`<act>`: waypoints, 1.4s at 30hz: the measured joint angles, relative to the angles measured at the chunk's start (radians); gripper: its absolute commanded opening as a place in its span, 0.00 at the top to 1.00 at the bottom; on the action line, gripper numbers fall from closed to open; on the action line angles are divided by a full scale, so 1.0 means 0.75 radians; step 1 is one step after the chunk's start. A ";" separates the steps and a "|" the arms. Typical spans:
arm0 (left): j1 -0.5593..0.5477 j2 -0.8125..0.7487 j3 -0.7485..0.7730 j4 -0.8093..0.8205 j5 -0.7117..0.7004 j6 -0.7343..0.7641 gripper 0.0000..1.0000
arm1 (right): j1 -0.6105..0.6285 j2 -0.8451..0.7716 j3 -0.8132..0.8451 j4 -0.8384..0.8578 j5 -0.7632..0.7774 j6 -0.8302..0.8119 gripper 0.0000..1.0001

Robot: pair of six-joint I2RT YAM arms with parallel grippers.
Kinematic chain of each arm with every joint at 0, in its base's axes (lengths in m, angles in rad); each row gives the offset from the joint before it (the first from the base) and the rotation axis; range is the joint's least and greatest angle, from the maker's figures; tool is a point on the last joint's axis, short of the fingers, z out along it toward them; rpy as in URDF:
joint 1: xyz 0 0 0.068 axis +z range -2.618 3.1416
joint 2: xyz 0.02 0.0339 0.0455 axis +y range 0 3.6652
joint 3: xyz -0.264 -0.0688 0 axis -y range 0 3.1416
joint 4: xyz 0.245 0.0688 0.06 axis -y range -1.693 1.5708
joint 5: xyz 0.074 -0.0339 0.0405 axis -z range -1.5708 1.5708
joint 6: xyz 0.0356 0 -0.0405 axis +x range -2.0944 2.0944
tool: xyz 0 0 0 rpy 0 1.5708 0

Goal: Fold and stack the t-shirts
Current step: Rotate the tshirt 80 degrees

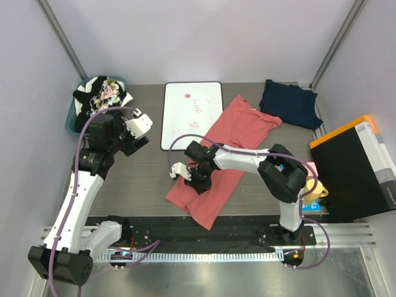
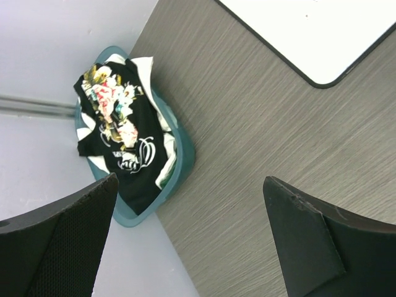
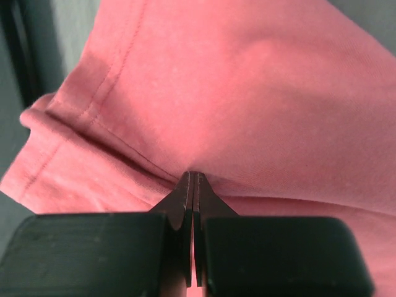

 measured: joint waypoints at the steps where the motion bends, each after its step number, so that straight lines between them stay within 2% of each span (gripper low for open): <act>1: 0.000 0.000 -0.005 0.000 0.013 0.003 0.00 | 0.004 -0.033 -0.046 -0.013 0.001 -0.001 0.99; 3: 0.000 0.000 -0.016 -0.001 0.038 0.011 0.00 | 0.013 -0.098 -0.129 -0.056 0.008 -0.002 0.95; 4: 0.000 0.000 -0.020 -0.002 0.046 0.014 0.00 | 0.015 -0.115 -0.150 -0.074 0.011 -0.003 0.80; 7: 0.000 0.000 -0.026 -0.002 0.076 0.018 0.00 | 0.020 -0.154 -0.168 -0.155 0.042 -0.015 0.64; 10: -0.001 0.000 -0.026 -0.001 0.107 0.022 0.00 | 0.018 -0.167 -0.077 -0.219 0.087 -0.048 0.53; 13: -0.002 0.002 -0.029 0.006 0.135 0.024 0.00 | -0.003 -0.166 0.136 -0.239 0.134 -0.071 0.51; 15: -0.003 0.010 -0.029 0.011 0.152 0.024 0.00 | -0.033 -0.164 0.298 -0.210 0.180 -0.066 0.55; 19: -0.011 0.047 -0.029 0.032 0.166 0.024 0.00 | -0.157 -0.088 0.598 -0.026 0.331 -0.019 0.85; 20: -0.012 0.058 -0.029 0.036 0.166 0.024 0.00 | -0.202 -0.049 0.649 0.031 0.386 -0.004 0.85; 21: -0.013 0.067 -0.029 0.039 0.166 0.025 0.00 | -0.247 -0.007 0.698 0.076 0.441 0.008 0.85; 22: -0.013 0.074 -0.029 0.041 0.166 0.028 0.00 | -0.298 0.056 0.755 0.124 0.504 0.025 0.80; 25: -0.013 0.078 -0.028 0.043 0.163 0.041 0.00 | -0.415 0.245 0.879 0.227 0.645 0.061 0.60; 31: -0.018 0.078 -0.028 0.055 0.152 0.101 0.00 | -0.557 0.582 1.110 0.261 0.885 0.185 0.54; 35: -0.018 0.078 -0.032 0.056 0.160 0.157 0.00 | -0.559 0.647 1.207 0.262 1.006 0.269 0.52; 37: -0.018 0.083 -0.034 0.055 0.169 0.169 0.00 | -0.557 0.646 1.231 0.271 1.058 0.300 0.61; 38: -0.018 0.091 -0.034 0.056 0.176 0.171 0.00 | -0.557 0.646 1.243 0.283 1.084 0.317 0.70; 39: -0.018 0.102 -0.034 0.055 0.181 0.171 0.00 | -0.557 0.646 1.246 0.299 1.110 0.332 0.88; 40: -0.018 0.114 -0.034 0.055 0.186 0.170 0.00 | -0.559 0.646 1.246 0.307 1.137 0.350 0.95; 41: -0.018 0.131 -0.033 0.055 0.190 0.166 0.00 | -0.561 0.646 1.245 0.309 1.156 0.359 0.99; 42: -0.019 0.149 -0.032 0.055 0.192 0.161 0.00 | -0.565 0.646 1.241 0.311 1.182 0.381 0.99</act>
